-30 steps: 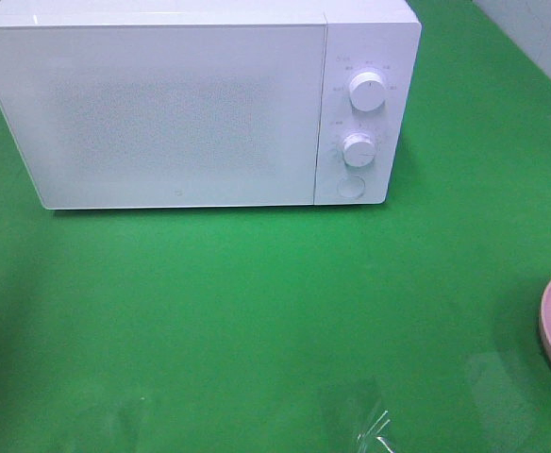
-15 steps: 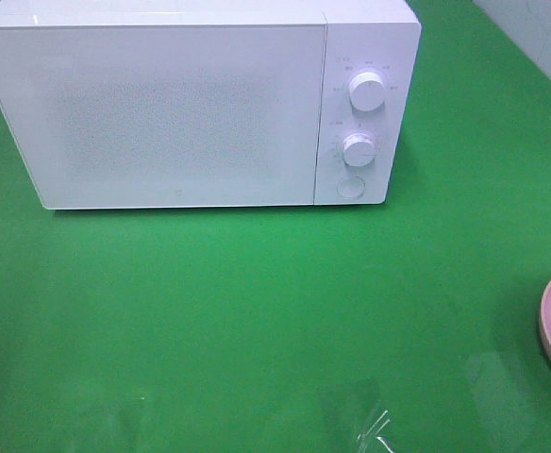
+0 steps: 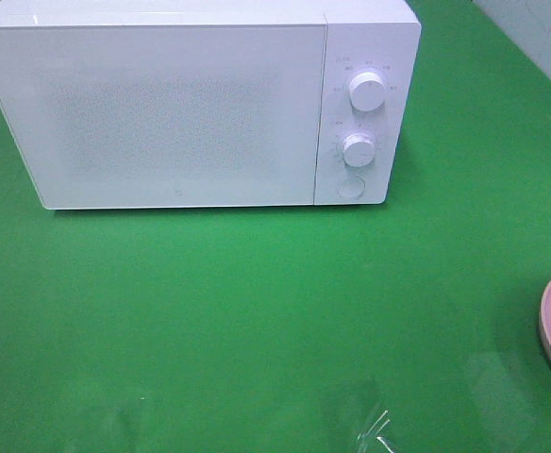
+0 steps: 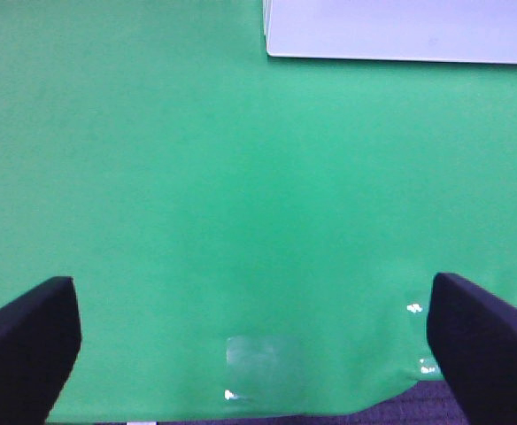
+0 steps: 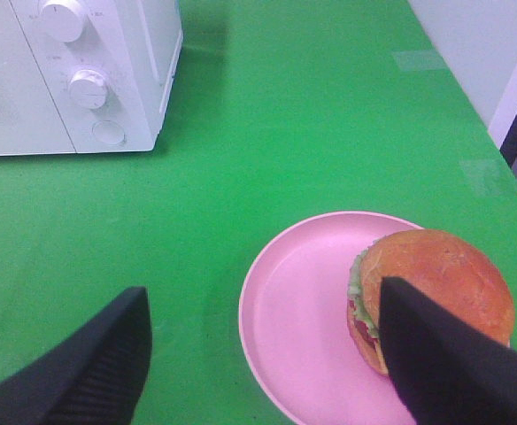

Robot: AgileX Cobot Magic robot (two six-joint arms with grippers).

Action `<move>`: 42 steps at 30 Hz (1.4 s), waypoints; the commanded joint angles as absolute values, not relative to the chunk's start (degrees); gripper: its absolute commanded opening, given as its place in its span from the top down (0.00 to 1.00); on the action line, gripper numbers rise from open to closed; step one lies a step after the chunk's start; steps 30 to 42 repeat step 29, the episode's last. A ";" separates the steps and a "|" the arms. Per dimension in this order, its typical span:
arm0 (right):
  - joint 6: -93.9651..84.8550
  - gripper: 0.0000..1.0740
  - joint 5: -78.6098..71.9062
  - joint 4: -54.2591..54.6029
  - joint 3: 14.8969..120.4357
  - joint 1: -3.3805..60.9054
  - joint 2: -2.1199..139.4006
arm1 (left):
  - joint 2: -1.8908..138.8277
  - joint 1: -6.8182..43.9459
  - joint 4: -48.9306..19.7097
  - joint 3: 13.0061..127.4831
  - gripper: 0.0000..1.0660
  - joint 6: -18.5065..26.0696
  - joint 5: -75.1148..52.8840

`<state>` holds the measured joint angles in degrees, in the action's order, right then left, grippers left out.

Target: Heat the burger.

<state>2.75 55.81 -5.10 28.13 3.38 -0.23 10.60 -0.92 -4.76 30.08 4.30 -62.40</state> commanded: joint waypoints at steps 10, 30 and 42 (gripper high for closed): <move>2.23 0.33 55.00 -5.21 28.07 3.04 -1.78 | -1.95 -1.03 -5.10 29.79 0.07 4.41 -61.36; 2.23 0.33 55.00 -5.21 28.07 3.04 -1.60 | -1.66 -1.03 -5.16 29.79 0.07 4.41 -61.31; 2.23 0.33 55.00 -5.21 28.07 3.04 -1.60 | -1.66 -1.03 -5.16 29.79 0.07 4.41 -61.31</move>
